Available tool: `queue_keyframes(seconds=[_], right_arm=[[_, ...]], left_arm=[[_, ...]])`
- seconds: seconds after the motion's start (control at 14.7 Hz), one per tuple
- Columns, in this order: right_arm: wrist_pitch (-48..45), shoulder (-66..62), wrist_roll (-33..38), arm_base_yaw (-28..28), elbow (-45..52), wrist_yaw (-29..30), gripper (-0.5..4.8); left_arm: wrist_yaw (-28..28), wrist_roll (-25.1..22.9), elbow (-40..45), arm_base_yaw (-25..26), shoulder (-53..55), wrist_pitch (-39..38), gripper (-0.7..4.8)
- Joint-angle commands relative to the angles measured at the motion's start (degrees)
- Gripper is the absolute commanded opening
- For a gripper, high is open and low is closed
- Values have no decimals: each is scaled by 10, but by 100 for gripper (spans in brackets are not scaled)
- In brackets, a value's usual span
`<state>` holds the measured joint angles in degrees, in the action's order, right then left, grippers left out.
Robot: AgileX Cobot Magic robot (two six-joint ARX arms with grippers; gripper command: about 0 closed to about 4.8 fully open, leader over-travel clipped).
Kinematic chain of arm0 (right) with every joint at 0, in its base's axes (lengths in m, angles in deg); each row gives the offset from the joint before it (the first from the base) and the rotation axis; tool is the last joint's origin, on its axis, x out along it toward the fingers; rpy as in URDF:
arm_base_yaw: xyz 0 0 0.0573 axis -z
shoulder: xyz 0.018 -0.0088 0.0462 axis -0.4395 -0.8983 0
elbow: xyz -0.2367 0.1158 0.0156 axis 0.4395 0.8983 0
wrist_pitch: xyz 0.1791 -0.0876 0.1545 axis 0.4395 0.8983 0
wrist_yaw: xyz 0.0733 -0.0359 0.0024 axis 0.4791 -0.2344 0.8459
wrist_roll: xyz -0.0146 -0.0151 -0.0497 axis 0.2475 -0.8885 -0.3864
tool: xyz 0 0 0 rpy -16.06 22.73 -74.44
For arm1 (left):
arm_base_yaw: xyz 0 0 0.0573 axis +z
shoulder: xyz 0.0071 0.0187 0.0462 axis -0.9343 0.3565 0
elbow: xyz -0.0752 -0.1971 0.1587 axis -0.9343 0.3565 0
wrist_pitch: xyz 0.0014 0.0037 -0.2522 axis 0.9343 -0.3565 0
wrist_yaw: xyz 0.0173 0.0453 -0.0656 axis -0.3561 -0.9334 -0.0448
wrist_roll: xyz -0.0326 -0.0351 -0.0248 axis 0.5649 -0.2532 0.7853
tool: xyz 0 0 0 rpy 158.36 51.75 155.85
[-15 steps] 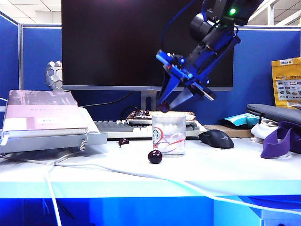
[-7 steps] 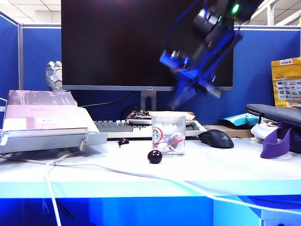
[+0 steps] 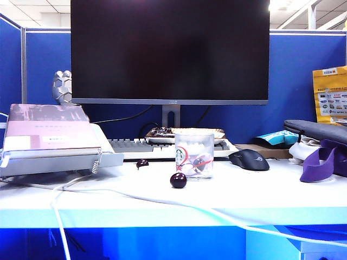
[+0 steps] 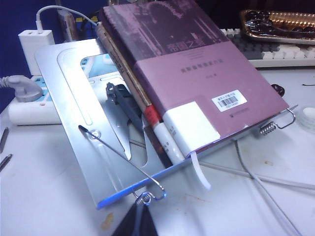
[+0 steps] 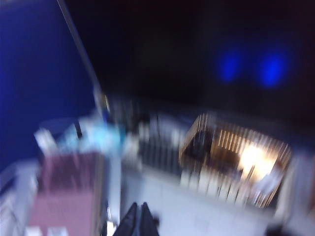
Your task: Pick up the cherry on the right side of the glass and put it inside the glass.
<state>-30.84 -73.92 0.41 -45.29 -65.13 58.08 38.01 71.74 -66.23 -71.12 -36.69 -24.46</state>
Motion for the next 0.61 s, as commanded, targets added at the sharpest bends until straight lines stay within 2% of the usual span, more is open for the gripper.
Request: queue_keyframes(seconds=[0.07,0.27,0.41,0.61], right_arm=[[-2,136,-7,-1,-1,-9,-1],[41,271,-33,-1,-1,-9,-1],[113,353,-63,-1,-1,-12,-1],[214,439,-64,-1,-1,-27,-1]], left_arm=[[2,-3,0,0,-2,-7,-5],[2,-3,0,0,-2,-7,-5],[2,-3,0,0,-2,-7,-5],[2,-3,0,0,-2,-7,-5]])
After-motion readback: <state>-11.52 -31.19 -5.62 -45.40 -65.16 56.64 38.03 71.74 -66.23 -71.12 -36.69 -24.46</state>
